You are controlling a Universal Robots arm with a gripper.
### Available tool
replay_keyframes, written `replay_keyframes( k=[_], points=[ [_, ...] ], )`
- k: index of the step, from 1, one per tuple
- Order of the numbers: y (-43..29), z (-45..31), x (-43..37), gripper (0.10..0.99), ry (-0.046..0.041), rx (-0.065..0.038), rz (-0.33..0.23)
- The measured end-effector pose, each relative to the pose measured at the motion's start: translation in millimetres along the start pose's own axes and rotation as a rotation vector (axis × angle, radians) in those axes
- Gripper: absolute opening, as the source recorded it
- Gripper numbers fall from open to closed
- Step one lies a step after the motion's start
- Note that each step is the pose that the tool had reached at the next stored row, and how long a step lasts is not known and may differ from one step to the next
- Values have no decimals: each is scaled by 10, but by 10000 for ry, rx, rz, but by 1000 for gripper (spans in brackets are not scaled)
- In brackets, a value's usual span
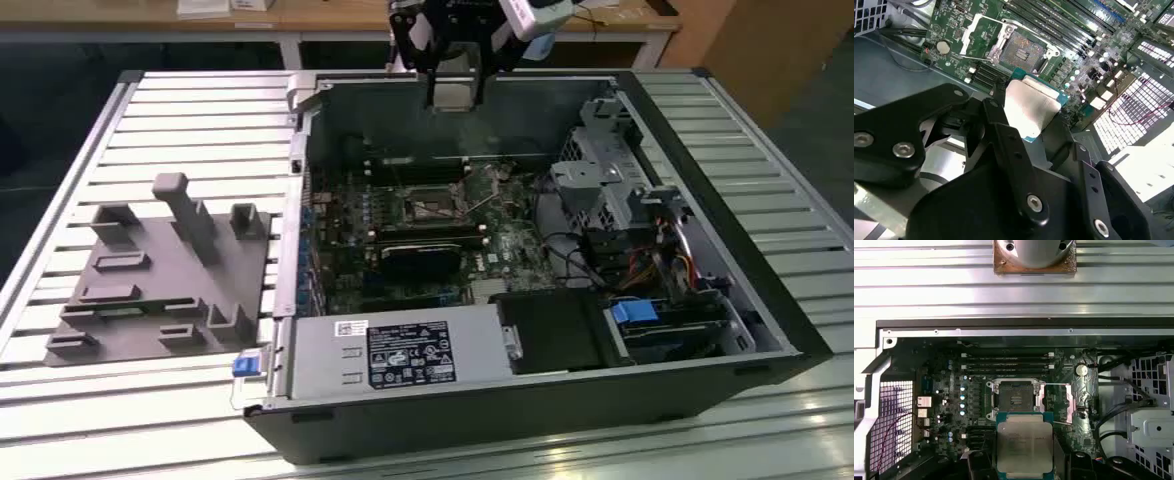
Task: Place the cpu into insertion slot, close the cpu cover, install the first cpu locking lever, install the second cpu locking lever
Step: 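Place the cpu into insertion slot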
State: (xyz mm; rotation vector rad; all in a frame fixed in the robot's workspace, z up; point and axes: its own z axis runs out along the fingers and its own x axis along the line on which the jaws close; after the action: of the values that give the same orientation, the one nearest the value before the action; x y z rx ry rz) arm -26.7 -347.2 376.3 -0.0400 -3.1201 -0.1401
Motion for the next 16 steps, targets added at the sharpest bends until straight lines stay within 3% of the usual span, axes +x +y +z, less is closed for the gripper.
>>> replay_keyframes(
  k=[16],
  points=[
    [-3,33,-1,533,0,0,0]
  ],
)
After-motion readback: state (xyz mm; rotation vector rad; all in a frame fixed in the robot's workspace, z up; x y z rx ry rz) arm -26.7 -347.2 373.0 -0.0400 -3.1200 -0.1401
